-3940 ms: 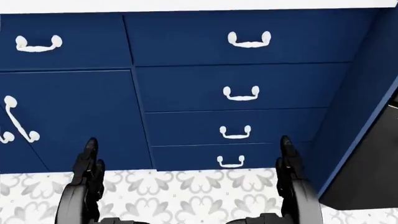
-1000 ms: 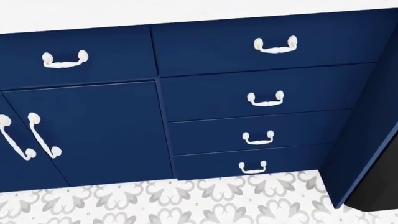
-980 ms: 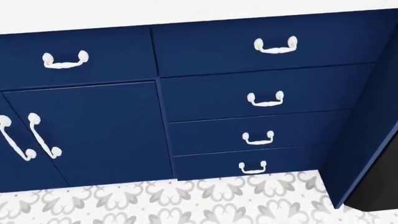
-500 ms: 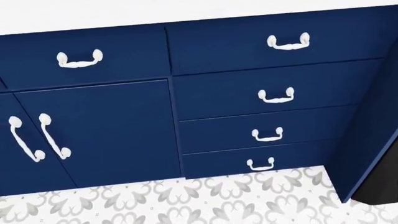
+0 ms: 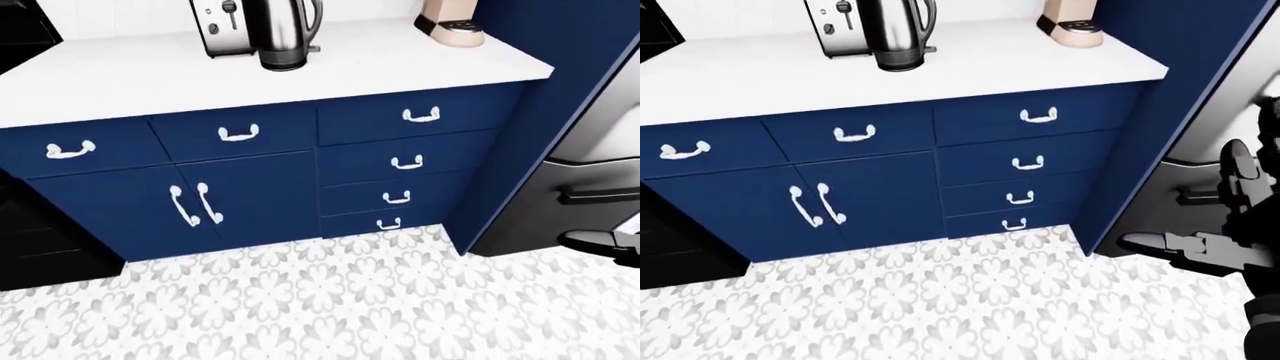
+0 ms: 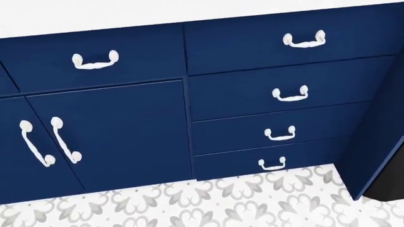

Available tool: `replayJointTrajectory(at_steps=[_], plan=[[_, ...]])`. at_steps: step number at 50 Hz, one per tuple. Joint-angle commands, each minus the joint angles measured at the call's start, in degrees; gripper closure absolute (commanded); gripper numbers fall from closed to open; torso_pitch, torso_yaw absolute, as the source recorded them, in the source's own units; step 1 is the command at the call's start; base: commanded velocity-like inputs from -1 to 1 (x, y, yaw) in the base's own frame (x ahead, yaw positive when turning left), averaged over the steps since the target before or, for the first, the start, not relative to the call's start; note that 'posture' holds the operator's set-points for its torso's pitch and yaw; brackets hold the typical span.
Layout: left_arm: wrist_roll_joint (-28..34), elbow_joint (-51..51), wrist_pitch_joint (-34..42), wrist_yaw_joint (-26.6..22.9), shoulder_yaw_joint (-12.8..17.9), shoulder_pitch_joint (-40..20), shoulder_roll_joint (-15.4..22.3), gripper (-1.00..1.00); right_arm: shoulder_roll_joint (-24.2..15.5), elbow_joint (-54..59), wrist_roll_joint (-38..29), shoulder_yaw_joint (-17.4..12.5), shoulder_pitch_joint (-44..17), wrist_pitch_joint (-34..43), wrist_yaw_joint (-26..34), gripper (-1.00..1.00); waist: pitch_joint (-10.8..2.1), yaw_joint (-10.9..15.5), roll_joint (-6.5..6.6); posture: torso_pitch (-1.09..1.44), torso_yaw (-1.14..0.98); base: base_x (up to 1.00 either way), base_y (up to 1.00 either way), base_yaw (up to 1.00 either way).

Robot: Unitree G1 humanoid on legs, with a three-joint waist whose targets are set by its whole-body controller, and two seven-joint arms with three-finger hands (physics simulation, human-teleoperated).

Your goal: Close the lid of the electric kettle.

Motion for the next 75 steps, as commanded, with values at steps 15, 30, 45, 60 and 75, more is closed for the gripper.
replayJointTrajectory(at_steps=[15, 30, 45, 60, 75], plan=[[0.3, -1.5, -1.9, -0.3, 0.2, -0.8, 1.1, -1.0, -1.2, -1.3, -0.7, -1.4, -0.8, -2.0, -0.3, -1.0, -1.51, -0.4, -5.35, 0.0, 0.0, 0.0, 0.18, 0.0], [1.3, -1.5, -2.2, -0.9, -0.2, -0.9, 0.6, -1.0, -1.2, -1.2, -1.0, -1.5, -0.8, -2.0, -0.2, -1.0, -1.01, -0.2, -1.66, 0.0, 0.0, 0.0, 0.18, 0.0], [1.1, -1.6, -2.0, -0.9, 0.0, -0.8, 0.7, -1.0, -1.0, -1.2, -1.0, -1.4, -0.8, -2.3, -0.1, -1.0, 0.3, -1.2, -2.72, 0.0, 0.0, 0.0, 0.16, 0.0], [1.4, -1.8, -1.8, -1.0, -0.2, -0.9, 0.5, -1.0, -1.0, -0.8, 0.7, -1.2, -1.1, -2.8, -1.7, -1.0, -0.17, -0.3, -3.56, 0.0, 0.0, 0.0, 0.0, 0.0], [1.8, -1.6, -2.0, -1.4, -0.6, -0.9, 0.1, -1.0, -1.3, -0.6, 0.9, -0.8, -1.3, -1.4, -2.4, -1.0, -0.8, -0.1, -2.25, 0.0, 0.0, 0.04, 0.0, 0.0]])
